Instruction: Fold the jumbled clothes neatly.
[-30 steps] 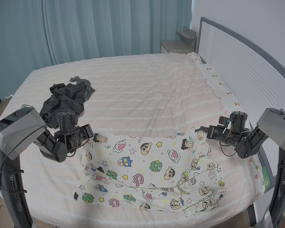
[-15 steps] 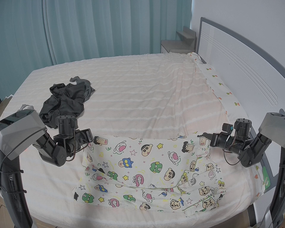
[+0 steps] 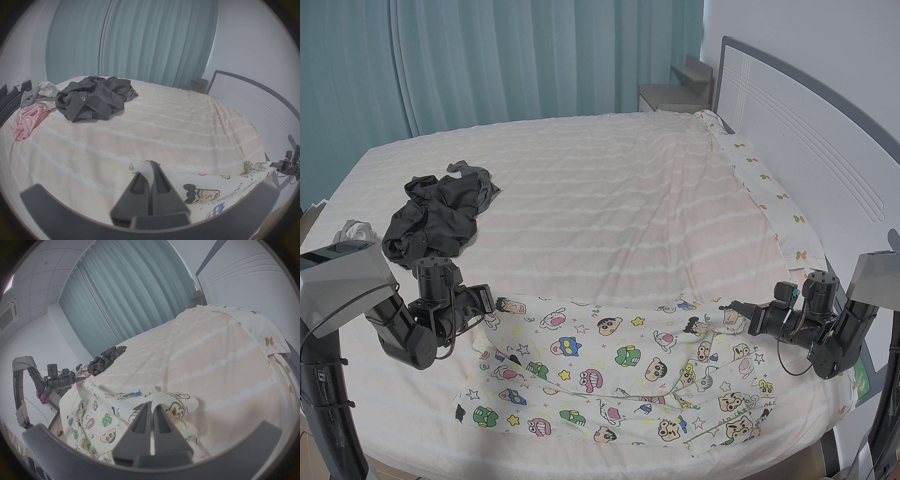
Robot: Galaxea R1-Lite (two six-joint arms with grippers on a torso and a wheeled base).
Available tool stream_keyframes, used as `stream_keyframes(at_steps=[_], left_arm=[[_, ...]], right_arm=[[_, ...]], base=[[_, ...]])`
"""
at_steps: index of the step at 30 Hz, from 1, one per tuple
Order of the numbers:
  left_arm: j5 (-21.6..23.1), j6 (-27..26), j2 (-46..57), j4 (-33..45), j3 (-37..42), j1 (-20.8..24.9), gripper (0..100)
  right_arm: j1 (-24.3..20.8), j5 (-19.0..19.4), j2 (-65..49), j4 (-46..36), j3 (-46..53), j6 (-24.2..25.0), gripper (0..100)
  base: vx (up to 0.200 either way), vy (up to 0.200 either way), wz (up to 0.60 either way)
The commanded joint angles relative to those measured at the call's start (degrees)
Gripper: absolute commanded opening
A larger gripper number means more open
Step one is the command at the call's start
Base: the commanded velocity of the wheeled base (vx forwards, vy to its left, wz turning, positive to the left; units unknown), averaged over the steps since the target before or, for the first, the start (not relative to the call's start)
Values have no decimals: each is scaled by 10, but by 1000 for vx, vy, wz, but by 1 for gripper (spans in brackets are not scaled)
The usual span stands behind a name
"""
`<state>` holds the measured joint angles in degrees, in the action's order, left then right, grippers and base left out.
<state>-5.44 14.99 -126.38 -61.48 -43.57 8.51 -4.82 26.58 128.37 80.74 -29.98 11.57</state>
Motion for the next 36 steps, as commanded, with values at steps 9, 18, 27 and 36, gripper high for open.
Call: stream_keyframes(at_steps=[9,18,27,36], left_arm=[[21,-8,3,-41,100,1,0],[37,-8,1,-46,158,5,0],[37,-8,-8,-91,209,7,0],[37,-8,-33,-127,228,11,0]], right_arm=[[-1,26,39,83,127,-29,0],[0,30,62,89,180,-89,0],[2,37,75,89,202,-111,0],[2,37,76,89,218,-116,0]], base=[[0,0,0],[0,0,0],[0,0,0],[0,0,0]])
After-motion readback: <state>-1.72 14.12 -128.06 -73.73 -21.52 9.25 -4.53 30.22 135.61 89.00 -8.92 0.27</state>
